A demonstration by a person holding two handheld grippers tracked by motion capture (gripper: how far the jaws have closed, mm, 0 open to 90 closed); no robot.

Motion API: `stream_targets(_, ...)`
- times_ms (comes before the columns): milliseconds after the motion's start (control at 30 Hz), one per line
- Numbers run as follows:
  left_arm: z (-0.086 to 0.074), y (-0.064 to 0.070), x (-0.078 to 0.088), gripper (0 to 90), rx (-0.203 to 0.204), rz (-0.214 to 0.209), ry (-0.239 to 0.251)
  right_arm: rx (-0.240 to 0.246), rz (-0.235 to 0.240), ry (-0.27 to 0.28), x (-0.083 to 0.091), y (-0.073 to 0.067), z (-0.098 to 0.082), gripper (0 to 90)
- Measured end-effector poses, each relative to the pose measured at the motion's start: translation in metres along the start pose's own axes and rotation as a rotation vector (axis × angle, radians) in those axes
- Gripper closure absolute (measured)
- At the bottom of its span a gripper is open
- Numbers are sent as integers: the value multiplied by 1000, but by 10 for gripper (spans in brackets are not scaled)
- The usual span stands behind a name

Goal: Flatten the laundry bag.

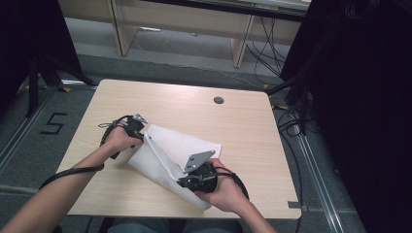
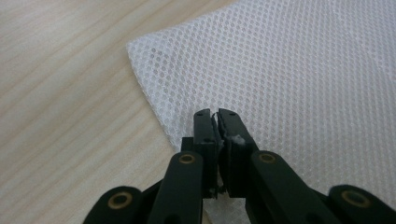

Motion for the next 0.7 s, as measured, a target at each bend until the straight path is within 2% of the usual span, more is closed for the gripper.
stream_targets(33, 0, -1, 0, 860, -1, -3, -1, 13, 20, 4, -1, -6, 3, 900)
stream_targets(200, 0, -1, 0, 859, -8, -9, -3, 44, 53, -19, -6, -18, 6, 900)
stream_targets(333, 0, -2, 0, 858, 14, -16, 7, 62, 96, -36, -11, -29, 5, 900)
stream_targets(433, 0, -3, 1, 857, 9, -20, 0, 96, 127, -49, -12, -41, 5, 900)
stream_targets(533, 0, -4, 1, 856, 7, -15, -4, 101, 145, -59, -15, -45, 4, 900)
stream_targets(600, 0, -2, 0, 855, 10, 2, 4, 97, 154, -86, -19, -49, 1, 900)
stream_targets(667, 1, -2, 1, 854, -3, 3, -16, 94, 178, -99, -23, -53, -1, 900)
stream_targets(700, 1, -1, 1, 852, -10, 17, -11, 87, 176, -110, -24, -54, -2, 900)
Point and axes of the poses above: each handheld gripper's, and its own axes: x roughly backward along the jaws, z roughly out of its top, y roughly to its right, the point moved 1 cm from there along -x, roughly forward along the jaws, and after that the axes turned 5 degrees about x, right-handed, at the moved point
